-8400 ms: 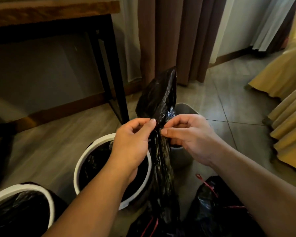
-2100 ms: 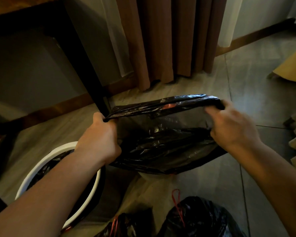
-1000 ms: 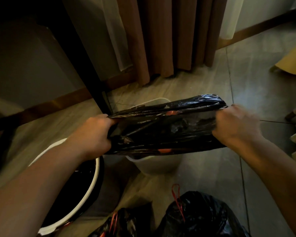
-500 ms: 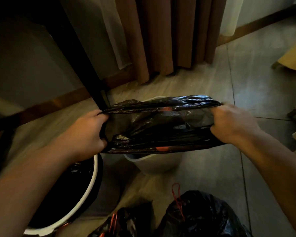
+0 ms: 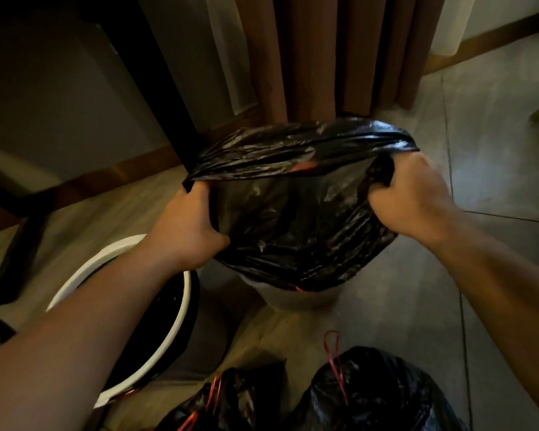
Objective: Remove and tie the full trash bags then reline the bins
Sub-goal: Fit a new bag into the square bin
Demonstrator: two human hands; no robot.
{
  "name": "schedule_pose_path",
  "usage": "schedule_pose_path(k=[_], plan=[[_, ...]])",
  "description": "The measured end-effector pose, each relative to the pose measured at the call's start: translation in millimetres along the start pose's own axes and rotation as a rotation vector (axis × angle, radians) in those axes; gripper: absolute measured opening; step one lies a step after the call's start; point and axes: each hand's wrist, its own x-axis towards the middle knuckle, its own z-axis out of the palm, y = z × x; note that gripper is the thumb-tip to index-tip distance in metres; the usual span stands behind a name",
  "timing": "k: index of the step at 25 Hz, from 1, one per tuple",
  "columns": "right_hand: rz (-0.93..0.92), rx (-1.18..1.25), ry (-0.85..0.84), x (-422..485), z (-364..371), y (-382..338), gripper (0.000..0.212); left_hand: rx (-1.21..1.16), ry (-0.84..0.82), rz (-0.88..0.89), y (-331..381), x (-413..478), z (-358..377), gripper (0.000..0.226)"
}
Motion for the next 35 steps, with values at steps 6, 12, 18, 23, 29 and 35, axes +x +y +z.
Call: schedule_pose_path(k=[6, 12, 18, 23, 29, 35], plan=[[0.149, 0.298, -0.443, 30.2, 75.0, -26.1, 0.054, 0.026, -0.262, 0.149, 6.7, 22.6, 21.7, 0.126], [-0.175, -0.663, -1.081, 35.0, 129.9, -27.5, 0.021, 0.412, -0.515, 0.051, 43.4, 65.2, 97.7, 0.078], [-0.254, -0.493, -0.921, 43.8, 103.2, -22.1, 0.043, 0.483, -0.787, 0.027, 61.2, 70.9, 126.9, 0.036], [-0.226, -0.351, -0.677, 38.7, 71.6, -8.1, 0.033, 0.111, -0.422, -0.052, 46.2, 67.6, 73.8, 0.043], [-0.234, -0.544, -0.578, 53.9, 77.0, -7.7, 0.013, -0.127, -0.442, -0.135, 26.8, 43.8, 36.3, 0.085], [0.16, 0.119, -0.557, 74.8, 85.0, -12.5, 0.018, -0.508, -0.462, -0.259, 20.6, 46.1, 35.6, 0.117]])
